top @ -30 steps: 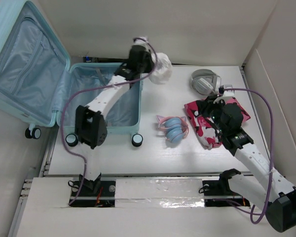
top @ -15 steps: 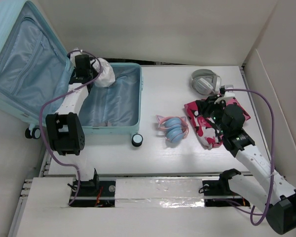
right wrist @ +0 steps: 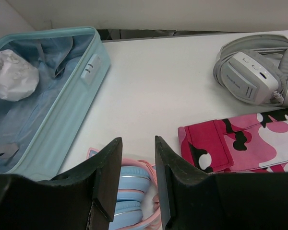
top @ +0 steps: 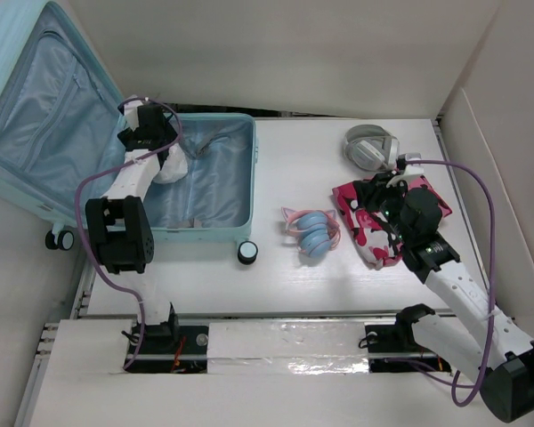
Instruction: Pack the luggage
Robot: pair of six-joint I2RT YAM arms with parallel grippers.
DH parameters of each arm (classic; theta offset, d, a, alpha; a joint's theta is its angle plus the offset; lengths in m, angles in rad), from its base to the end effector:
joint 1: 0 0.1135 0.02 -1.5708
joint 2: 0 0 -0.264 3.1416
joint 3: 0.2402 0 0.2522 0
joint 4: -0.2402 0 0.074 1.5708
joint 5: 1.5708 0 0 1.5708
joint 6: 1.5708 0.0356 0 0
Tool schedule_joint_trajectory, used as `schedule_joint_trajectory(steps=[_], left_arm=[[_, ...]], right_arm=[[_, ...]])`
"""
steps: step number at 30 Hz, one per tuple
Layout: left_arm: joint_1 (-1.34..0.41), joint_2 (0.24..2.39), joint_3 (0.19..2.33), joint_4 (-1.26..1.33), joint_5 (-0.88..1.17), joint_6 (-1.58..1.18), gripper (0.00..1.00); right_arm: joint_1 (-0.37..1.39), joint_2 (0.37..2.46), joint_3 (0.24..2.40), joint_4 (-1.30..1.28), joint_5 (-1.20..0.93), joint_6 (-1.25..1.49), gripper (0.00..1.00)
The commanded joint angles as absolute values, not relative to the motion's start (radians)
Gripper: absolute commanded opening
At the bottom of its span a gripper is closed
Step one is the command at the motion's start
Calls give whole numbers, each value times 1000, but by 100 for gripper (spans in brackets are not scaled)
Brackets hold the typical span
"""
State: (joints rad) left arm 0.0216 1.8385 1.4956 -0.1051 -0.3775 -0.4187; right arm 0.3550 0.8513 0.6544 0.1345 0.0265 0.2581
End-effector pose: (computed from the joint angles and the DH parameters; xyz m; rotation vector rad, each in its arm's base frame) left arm 0.4368 0.0226 0.2959 -0.6622 1.8738 0.1247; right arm 0.1948 0.0712 0.3161 -0.0594 1.6509 0.4474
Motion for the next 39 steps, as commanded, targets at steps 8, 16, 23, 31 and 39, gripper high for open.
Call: schedule_joint_trajectory(steps=[8, 16, 23, 31, 39], left_arm=[[-127, 1665, 1522, -6, -282, -416, 72], [-533, 1477, 1292, 101, -177, -465, 5], [-863, 1488, 1206, -20, -363, -414, 8], [-1034, 1471, 1103, -149, -429, -543, 51], [-1043, 1528, 1011, -127, -517, -683, 62]], right_arm=[[353, 842, 690, 144, 54, 245, 6], [353, 813, 689, 126, 98, 244, 2], [353, 808, 692, 112, 118, 244, 7], [353, 799, 692, 103, 135, 244, 10], [353, 811, 693, 110, 103, 242, 14]])
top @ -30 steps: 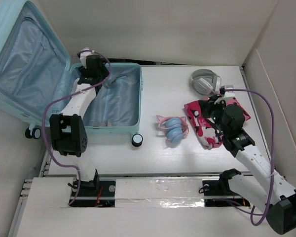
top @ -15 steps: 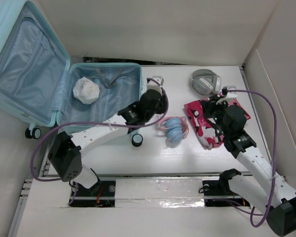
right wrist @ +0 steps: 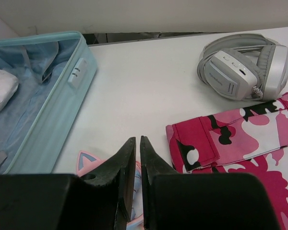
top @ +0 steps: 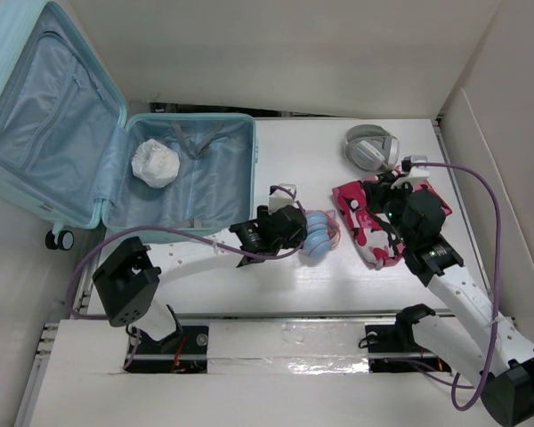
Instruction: Pack the luggage
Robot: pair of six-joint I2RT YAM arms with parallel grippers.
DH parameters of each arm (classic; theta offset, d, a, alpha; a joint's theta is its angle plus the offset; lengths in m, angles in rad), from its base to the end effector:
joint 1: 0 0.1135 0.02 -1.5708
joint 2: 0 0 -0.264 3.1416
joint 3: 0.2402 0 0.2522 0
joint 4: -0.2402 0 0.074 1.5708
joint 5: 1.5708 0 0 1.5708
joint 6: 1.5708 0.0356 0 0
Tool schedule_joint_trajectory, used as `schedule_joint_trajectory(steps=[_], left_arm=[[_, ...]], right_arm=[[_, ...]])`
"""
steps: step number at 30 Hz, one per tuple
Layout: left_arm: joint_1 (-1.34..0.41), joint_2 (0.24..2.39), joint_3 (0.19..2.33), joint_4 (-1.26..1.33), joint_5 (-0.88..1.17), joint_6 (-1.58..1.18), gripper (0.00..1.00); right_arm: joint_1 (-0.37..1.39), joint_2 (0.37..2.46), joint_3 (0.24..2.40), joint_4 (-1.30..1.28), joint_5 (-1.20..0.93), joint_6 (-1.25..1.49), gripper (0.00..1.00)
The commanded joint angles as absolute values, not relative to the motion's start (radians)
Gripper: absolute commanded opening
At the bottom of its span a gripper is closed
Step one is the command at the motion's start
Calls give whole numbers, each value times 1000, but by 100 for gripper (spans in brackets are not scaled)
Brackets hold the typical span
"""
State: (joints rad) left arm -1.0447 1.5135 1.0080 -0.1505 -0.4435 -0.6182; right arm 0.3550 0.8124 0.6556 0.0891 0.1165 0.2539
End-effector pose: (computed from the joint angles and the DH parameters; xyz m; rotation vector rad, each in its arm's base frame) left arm 0.1801 -0.2798 0.2462 0.2247 2.1795 -0.4612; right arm 0.1879 0.0652 0.3188 0.0064 1.6509 0.3701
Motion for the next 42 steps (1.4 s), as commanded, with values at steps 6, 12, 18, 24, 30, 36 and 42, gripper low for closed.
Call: schedule_joint_trajectory(steps=[6, 12, 18, 24, 30, 36, 42], left_arm=[[-983, 1603, 1023, -23, -407, -649, 63], [-962, 1658, 1038, 25, -399, -641, 57], [-953, 1730, 1071, 31, -428, -620, 55], [-934, 1769, 1078, 63, -417, -633, 53], [-925, 1721, 1055, 107, -426, -621, 54], [-925, 1764, 1066, 106, -414, -624, 54], [-916, 1810, 1094, 129, -402, -611, 35]], right_arm=[[353, 813, 689, 123, 65, 239, 15], [353, 836, 695, 129, 31, 238, 16], [353, 850, 695, 135, 9, 239, 16], [353, 850, 693, 135, 8, 239, 16], [353, 865, 696, 140, 8, 241, 16], [353, 862, 696, 138, 8, 241, 16], [353, 864, 696, 138, 8, 239, 16]])
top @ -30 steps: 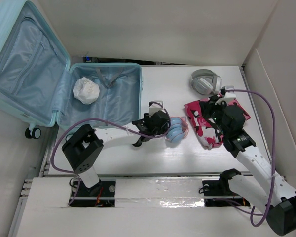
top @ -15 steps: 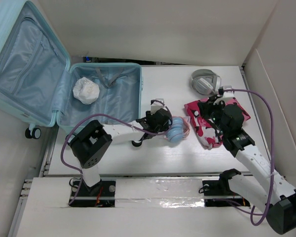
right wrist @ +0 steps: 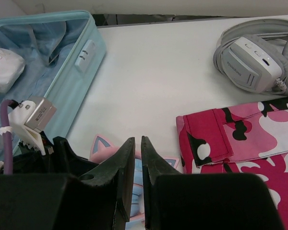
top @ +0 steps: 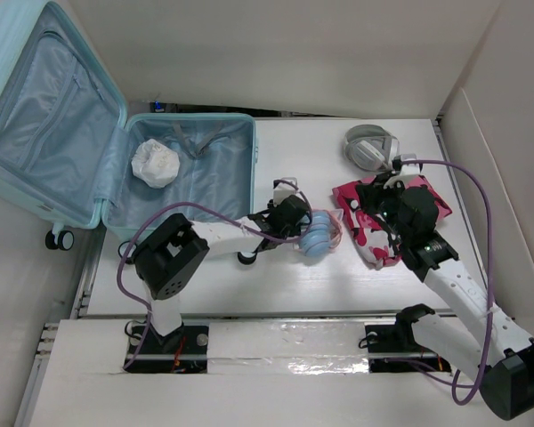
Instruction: Pack the luggage
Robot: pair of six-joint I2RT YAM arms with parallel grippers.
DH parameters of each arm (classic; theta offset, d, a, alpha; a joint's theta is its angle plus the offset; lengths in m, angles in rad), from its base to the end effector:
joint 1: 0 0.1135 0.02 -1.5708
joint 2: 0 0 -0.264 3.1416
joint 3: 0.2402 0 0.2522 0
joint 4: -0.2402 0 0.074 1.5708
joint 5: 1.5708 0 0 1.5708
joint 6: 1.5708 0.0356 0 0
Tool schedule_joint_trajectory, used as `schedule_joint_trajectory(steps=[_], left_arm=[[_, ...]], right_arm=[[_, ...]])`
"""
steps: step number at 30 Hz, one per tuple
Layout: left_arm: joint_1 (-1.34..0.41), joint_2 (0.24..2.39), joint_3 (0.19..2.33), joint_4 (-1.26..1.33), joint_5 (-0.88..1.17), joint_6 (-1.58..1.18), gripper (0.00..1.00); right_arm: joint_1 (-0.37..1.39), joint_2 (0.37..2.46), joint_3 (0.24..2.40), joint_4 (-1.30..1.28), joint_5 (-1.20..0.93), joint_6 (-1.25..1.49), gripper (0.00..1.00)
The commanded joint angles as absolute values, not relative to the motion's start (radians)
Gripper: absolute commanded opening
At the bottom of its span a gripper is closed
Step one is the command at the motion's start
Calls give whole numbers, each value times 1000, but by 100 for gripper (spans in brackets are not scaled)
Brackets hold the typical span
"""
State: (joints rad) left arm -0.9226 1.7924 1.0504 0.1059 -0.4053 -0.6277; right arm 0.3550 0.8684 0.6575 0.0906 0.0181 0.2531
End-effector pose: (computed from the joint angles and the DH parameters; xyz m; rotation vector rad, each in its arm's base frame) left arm 0.2436 -0.2984 0.1863 0.0963 2.1806 -0.4481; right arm 0.1974 0.0725 0.3092 -0.0734 1.7088 0.4391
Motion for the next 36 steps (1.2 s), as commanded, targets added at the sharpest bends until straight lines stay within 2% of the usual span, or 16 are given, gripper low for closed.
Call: schedule_joint_trajectory(steps=[1, 3, 4, 7, 12, 20, 24, 30, 31, 36], left_arm=[[-916, 1825, 1103, 129, -399, -607, 28], [-916, 1838, 1109, 126, -396, -606, 22], [-916, 1847, 1109, 126, -396, -604, 14], [-916, 1848, 1111, 117, -400, -598, 0], [-916, 1778, 1106, 117, -396, -577, 0], [-879, 1549, 1163, 159, -408, -529, 0], [-763, 1471, 1163, 178, -342, -544, 0], [-469, 1375, 1131, 193, -316, -578, 0], [-468, 1373, 1123, 192, -316, -586, 0], [-240, 1416, 1060, 258, -328, -664, 0]], right_arm=[[353, 864, 696, 138, 8, 239, 16], [353, 856, 699, 135, 8, 239, 16], [353, 853, 696, 133, 8, 239, 16], [353, 842, 696, 133, 8, 239, 16], [353, 845, 695, 135, 8, 241, 16], [353, 821, 692, 132, 8, 242, 16], [353, 815, 690, 132, 14, 242, 16], [353, 818, 690, 132, 8, 244, 16], [353, 818, 690, 135, 8, 244, 16], [353, 815, 689, 133, 12, 247, 16]])
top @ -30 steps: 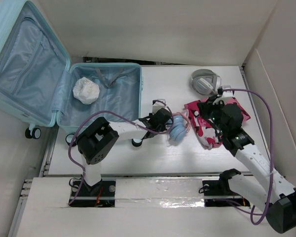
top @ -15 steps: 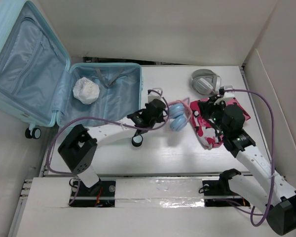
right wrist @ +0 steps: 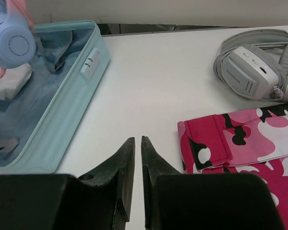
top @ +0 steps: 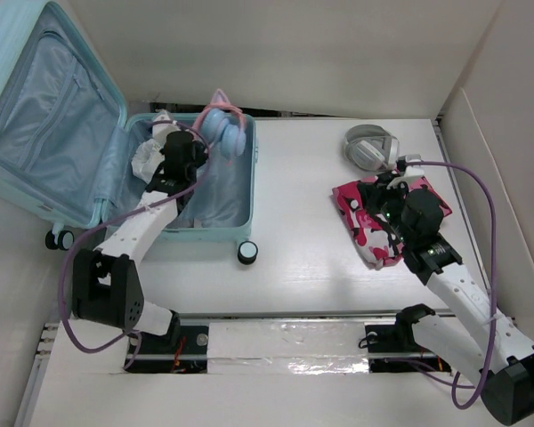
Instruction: Pack the luggage
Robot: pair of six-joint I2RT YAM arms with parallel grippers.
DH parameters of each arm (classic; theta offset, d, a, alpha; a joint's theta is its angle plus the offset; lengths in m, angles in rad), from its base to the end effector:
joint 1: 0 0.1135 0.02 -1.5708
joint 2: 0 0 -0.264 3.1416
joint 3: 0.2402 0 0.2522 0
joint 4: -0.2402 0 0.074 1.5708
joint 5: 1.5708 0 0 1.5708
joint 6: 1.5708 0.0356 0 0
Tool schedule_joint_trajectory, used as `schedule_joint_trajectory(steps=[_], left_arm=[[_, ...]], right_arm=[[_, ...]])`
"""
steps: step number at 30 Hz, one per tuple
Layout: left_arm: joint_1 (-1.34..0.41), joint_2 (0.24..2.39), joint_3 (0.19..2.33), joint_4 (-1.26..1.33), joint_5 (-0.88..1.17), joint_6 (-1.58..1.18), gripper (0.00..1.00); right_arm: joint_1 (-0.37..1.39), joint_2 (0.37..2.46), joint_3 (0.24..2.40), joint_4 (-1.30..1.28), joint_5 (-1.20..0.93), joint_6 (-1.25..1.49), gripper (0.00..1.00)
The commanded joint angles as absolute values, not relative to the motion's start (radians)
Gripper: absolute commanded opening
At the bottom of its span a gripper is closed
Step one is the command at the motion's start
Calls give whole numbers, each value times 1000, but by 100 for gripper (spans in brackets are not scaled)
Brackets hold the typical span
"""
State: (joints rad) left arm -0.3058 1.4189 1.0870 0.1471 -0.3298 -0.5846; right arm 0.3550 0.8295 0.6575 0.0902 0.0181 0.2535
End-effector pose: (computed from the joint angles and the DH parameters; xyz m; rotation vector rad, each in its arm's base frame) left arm 0.3249 -0.0905 0.3316 -0.4806 1.6924 -0.3615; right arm 0.1902 0.0698 0.3165 -0.0709 1.6703 0.4470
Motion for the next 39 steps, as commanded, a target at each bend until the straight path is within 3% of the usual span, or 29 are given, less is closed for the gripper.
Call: schedule_joint_trajectory(steps=[1, 10, 12, 15, 17, 18, 19, 21, 23, 27, 28, 34, 35, 38, 39], left_arm=[[-218, 1426, 1045, 271, -322, -678, 0], [-184, 1646, 1183, 152, -482, -643, 0], [-184, 1658, 1174, 152, -485, -653, 4], [-173, 1663, 1158, 158, -479, -673, 22], [-173, 1646, 1144, 166, -473, -680, 45], [-173, 1646, 1137, 173, -469, -683, 45], [-173, 1629, 1117, 184, -468, -686, 56], [-173, 1588, 1103, 209, -433, -695, 67], [-173, 1550, 1082, 219, -408, -696, 67], [-218, 1419, 990, 353, -370, -704, 64], [-254, 1373, 980, 362, -367, -698, 63], [-448, 1211, 861, 481, -406, -638, 44], [-475, 1197, 827, 506, -399, -608, 34], [-599, 1177, 793, 551, -365, -568, 12], [-664, 1177, 779, 552, -348, -545, 7]], right_arm=[[353, 813, 684, 138, 12, 248, 16], [353, 824, 690, 134, 21, 245, 17], [353, 816, 686, 133, 31, 242, 17], [353, 815, 681, 138, 66, 245, 16], [353, 827, 690, 127, 67, 241, 17], [353, 830, 690, 126, 66, 239, 17], [353, 831, 689, 127, 71, 239, 16], [353, 853, 686, 137, 90, 239, 16], [353, 857, 695, 132, 94, 238, 16], [353, 870, 689, 135, 153, 230, 0], [353, 888, 689, 137, 172, 230, 0], [353, 1028, 780, 95, 251, 222, 0], [344, 1070, 799, 89, 268, 221, 0], [325, 1179, 872, 110, 270, 198, 12], [305, 1218, 934, 120, 253, 171, 31]])
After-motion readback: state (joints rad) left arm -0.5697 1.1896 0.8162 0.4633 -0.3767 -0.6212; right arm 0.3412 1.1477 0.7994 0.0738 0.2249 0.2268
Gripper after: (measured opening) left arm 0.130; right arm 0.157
